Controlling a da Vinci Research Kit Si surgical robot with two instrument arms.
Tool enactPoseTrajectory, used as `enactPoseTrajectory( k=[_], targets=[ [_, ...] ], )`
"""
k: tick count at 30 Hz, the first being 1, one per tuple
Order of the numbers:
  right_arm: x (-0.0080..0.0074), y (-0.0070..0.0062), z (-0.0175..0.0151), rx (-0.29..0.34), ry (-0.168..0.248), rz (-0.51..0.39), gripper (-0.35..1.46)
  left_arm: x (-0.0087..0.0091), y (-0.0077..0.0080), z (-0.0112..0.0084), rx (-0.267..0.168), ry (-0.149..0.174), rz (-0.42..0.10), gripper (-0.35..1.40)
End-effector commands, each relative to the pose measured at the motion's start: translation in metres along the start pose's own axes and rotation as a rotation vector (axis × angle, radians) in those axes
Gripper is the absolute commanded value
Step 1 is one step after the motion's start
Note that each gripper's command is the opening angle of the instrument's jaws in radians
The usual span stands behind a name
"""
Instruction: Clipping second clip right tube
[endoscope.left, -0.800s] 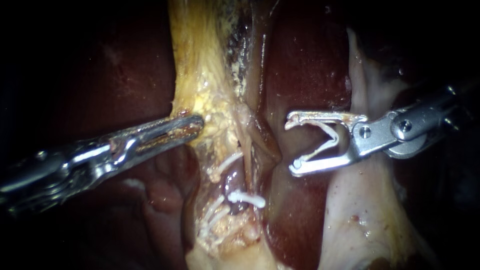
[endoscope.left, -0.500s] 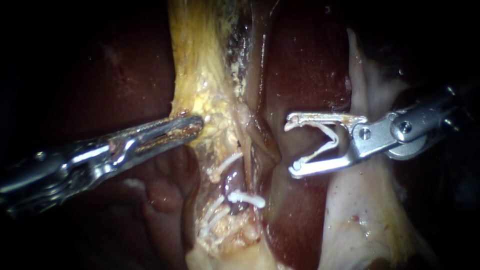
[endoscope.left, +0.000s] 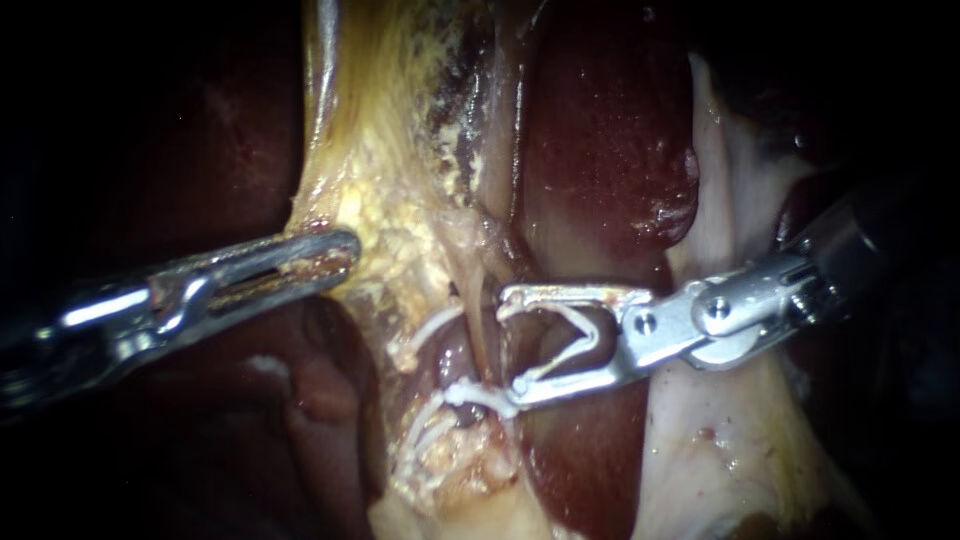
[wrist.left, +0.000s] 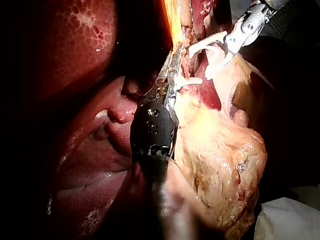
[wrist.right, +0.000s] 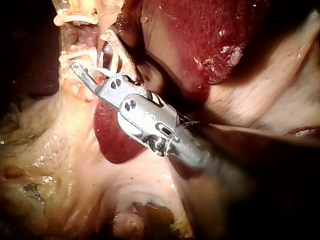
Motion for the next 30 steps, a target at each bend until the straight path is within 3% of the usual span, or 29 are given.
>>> enactPoseTrajectory(
  k=[1, 12, 24, 30],
  targets=[
    [-0.0003, 0.0000, 0.0003, 0.000, -0.006, 0.009, 0.60, -0.0002, -0.0002, -0.0003, -0.002, -0.003, 0.006, -0.35],
    [-0.0019, 0.0005, 0.0024, 0.010, -0.033, 0.095, 0.60, -0.0005, -0.0005, -0.0008, -0.002, -0.008, 0.003, -0.35],
    [-0.0023, 0.0003, 0.0050, 0.086, -0.027, 0.254, 0.54, -0.0003, -0.0004, -0.0007, -0.002, -0.009, 0.004, -0.35],
    [-0.0024, 0.0006, 0.0057, 0.110, -0.012, 0.269, 0.51, -0.0002, -0.0003, -0.0005, -0.002, -0.010, 0.005, -0.35]
  ],
)
